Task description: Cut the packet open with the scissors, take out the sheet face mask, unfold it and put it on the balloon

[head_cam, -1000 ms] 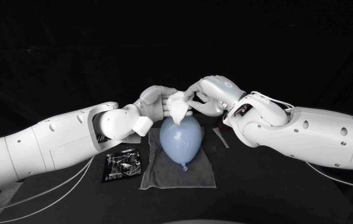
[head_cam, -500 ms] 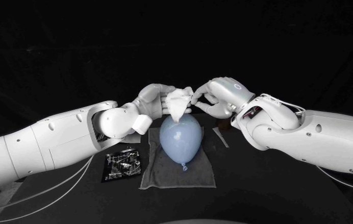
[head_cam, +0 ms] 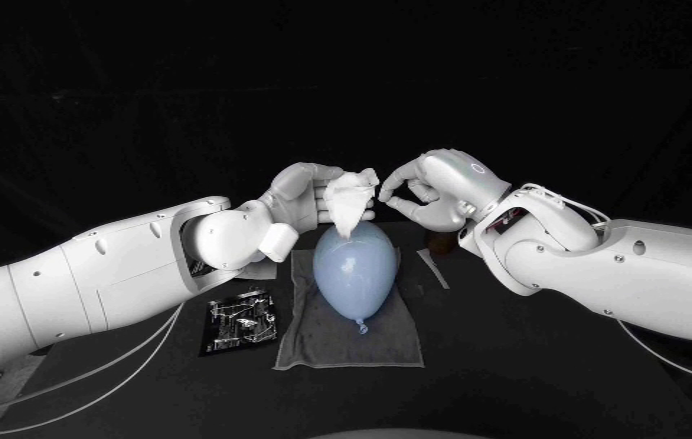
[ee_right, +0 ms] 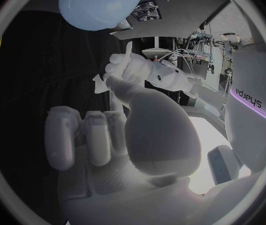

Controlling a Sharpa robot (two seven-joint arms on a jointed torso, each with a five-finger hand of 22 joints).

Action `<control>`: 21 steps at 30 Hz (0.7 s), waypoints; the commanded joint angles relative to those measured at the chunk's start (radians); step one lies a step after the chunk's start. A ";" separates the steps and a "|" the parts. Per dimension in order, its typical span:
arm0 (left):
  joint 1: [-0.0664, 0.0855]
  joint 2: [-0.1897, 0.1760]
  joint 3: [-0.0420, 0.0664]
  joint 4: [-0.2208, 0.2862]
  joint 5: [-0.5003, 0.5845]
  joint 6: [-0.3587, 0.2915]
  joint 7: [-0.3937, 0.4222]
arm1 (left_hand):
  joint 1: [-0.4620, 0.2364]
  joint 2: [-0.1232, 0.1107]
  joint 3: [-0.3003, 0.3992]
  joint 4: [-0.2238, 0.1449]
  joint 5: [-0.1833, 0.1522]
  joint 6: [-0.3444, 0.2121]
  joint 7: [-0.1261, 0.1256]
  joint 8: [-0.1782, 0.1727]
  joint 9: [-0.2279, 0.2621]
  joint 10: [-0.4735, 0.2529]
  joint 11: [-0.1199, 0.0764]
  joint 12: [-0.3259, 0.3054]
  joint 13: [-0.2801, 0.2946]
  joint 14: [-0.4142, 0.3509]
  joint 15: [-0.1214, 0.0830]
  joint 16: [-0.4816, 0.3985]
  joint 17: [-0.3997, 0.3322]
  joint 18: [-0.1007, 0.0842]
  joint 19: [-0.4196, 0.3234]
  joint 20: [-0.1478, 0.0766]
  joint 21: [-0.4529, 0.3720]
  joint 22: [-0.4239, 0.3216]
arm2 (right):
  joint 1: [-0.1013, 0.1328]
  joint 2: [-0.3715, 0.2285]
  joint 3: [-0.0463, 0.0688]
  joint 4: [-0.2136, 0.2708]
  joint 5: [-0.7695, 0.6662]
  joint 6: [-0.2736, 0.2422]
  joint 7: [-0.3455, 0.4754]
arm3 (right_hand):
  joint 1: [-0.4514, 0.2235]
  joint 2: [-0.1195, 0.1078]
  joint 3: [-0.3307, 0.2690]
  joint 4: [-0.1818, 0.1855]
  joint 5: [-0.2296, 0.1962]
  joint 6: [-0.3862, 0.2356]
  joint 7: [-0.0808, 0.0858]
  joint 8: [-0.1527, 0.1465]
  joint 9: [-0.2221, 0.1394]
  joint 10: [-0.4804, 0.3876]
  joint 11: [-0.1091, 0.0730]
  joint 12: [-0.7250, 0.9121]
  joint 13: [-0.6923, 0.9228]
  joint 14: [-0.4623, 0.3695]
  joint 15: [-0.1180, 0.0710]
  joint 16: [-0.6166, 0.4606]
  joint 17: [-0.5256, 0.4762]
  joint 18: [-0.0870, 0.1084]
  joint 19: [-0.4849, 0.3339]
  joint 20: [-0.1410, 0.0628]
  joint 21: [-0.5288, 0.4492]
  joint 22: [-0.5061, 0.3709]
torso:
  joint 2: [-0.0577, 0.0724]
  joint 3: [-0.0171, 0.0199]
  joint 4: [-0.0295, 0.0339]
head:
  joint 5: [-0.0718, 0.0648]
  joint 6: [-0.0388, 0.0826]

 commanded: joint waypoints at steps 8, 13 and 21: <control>0.002 0.004 0.001 0.002 -0.002 0.005 0.010 | 0.016 0.000 0.004 0.004 -0.001 -0.002 0.076 -0.006 -0.001 0.001 0.008 -0.004 -0.001 0.008 0.000 0.001 0.001 0.008 0.005 0.001 0.005 0.001 | 0.000 0.044 0.001 -0.012 0.063 -0.136 0.083 | -0.067 -0.040 -0.049 0.043 0.000 -0.099 0.038 -0.074 -0.017 0.095 0.032 -0.016 0.245 0.106 0.019 0.004 0.264 -0.003 0.021 0.009 -0.020 0.138 | 0.001 -0.0001 -0.0006 | 0.002 0.001; 0.002 0.004 0.001 0.003 -0.002 0.005 0.009 | 0.016 0.000 0.004 0.004 -0.001 -0.002 0.076 -0.006 -0.001 0.001 0.008 -0.004 -0.001 0.008 0.000 0.001 0.001 0.008 0.005 0.001 0.005 0.001 | 0.000 0.096 0.001 -0.058 0.016 -0.110 -0.002 | -0.076 -0.052 -0.063 0.058 0.000 -0.128 0.053 -0.103 -0.029 0.090 0.047 -0.026 0.239 0.106 0.032 0.004 0.264 0.000 0.013 0.020 -0.033 0.128 | 0.001 0.0006 0.0004 | 0.001 0.002; 0.002 0.007 0.001 0.004 -0.003 0.005 0.009 | 0.019 -0.001 0.004 0.006 -0.001 -0.002 0.076 -0.007 -0.001 0.001 0.009 -0.004 -0.002 0.007 0.000 0.000 0.001 0.008 0.004 0.001 0.005 0.001 | -0.002 0.162 0.001 -0.112 -0.035 -0.057 -0.090 | -0.072 -0.052 -0.066 0.060 0.000 -0.130 0.055 -0.108 -0.032 0.091 0.049 -0.026 0.239 0.106 0.035 0.004 0.264 0.001 0.013 0.023 -0.035 0.128 | 0.000 -0.0001 0.0003 | 0.001 0.000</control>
